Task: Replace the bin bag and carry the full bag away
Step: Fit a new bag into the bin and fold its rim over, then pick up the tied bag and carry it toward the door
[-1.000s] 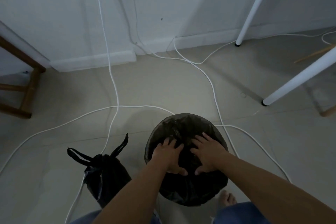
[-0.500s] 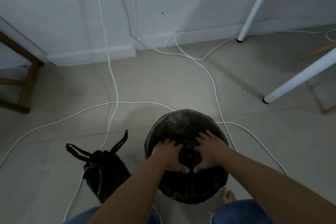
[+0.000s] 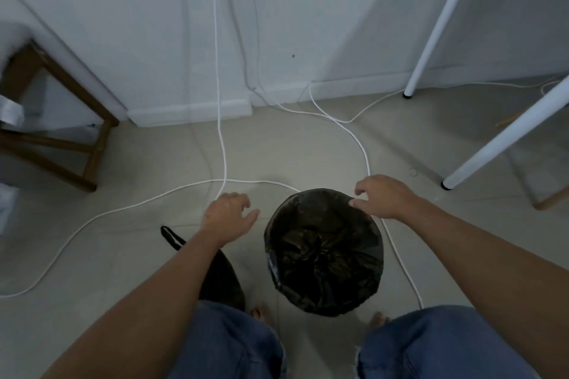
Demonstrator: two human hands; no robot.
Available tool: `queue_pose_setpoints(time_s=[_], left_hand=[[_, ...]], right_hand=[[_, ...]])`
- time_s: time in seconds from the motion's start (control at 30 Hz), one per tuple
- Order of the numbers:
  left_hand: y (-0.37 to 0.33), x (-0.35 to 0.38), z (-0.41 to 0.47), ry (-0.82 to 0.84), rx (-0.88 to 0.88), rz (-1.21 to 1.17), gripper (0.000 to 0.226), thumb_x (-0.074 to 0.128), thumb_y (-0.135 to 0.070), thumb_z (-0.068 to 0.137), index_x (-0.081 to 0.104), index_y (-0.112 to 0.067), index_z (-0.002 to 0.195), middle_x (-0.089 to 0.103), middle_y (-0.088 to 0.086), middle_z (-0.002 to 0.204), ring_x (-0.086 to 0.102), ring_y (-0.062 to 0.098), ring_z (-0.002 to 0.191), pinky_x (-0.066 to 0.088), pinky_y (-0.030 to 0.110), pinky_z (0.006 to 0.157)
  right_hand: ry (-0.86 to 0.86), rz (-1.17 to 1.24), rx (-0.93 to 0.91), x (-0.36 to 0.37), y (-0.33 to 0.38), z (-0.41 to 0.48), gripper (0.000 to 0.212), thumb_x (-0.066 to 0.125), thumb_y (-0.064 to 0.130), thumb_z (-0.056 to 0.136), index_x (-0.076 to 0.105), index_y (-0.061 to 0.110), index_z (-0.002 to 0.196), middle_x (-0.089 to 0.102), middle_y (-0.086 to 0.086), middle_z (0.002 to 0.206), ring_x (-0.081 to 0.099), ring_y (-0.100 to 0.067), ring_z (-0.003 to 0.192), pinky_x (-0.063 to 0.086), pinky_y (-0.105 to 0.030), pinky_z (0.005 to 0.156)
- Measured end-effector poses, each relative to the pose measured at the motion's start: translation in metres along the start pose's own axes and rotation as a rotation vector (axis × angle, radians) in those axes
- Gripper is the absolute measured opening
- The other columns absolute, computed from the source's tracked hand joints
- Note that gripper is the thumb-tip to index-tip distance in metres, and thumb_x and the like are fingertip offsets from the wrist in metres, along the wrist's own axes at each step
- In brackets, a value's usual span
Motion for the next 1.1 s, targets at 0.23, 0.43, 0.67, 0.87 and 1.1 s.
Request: queue_pose_setpoints(time_s=[0.23,0.43,0.67,0.87,1.1], left_hand=[[0.072,-0.058,-0.066,0.103,-0.271,0.026,0.050,0.058,-0.052,0.086,0.057,-0.020,0.126,0.059,0.009,0.126,0.053,0.028,0.120,0.044,0.038,0.100],[0.096,-0.098,-0.139,0.129,-0.388,-0.032,0.064,0.060,-0.053,0.085,0.048,-0.018,0.138,0.047,0.012,0.142,0.046,0.030,0.131,0.039,0.039,0.107],[0.111,-0.103,-0.196,0.140,-0.472,-0.104,0.072,0.058,-0.056,0.086,0.040,-0.017,0.143,0.041,0.009,0.149,0.041,0.028,0.136,0.036,0.037,0.109],[0.134,-0.062,-0.196,0.229,-0.513,-0.200,0.079,0.062,-0.055,0.084,0.037,-0.013,0.146,0.040,0.012,0.151,0.042,0.028,0.136,0.037,0.036,0.110],[0.150,0.006,-0.159,0.442,-0.429,-0.210,0.081,0.074,-0.044,0.077,0.039,-0.015,0.145,0.042,0.010,0.149,0.044,0.026,0.134,0.040,0.037,0.108]], right_hand=[[0.085,-0.065,0.001,-0.042,0.055,-0.041,0.053,0.056,0.053,0.086,0.055,0.022,0.129,0.055,-0.005,0.135,0.049,-0.025,0.124,0.043,-0.038,0.100],[0.048,-0.056,-0.049,-0.071,0.116,-0.084,0.058,0.057,0.054,0.084,0.052,0.022,0.133,0.052,-0.005,0.140,0.047,-0.025,0.128,0.040,-0.037,0.102],[0.030,0.005,-0.104,-0.073,0.183,-0.110,0.060,0.061,0.051,0.082,0.053,0.020,0.133,0.052,-0.006,0.140,0.047,-0.026,0.128,0.041,-0.036,0.103],[0.138,0.173,-0.083,-0.028,0.234,-0.080,0.057,0.060,0.049,0.081,0.056,0.018,0.129,0.055,-0.009,0.136,0.052,-0.027,0.121,0.044,-0.034,0.099],[0.487,0.434,0.101,0.085,0.272,-0.037,0.025,0.054,0.028,0.093,0.065,0.007,0.101,0.056,-0.009,0.083,0.055,-0.022,0.081,0.046,-0.031,0.073]])
Point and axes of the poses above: each hand's wrist, its own z-axis towards the middle knuckle, its own x-axis out of the palm, y = z × x, the point moved 4 cm from there along z, towards the middle knuckle
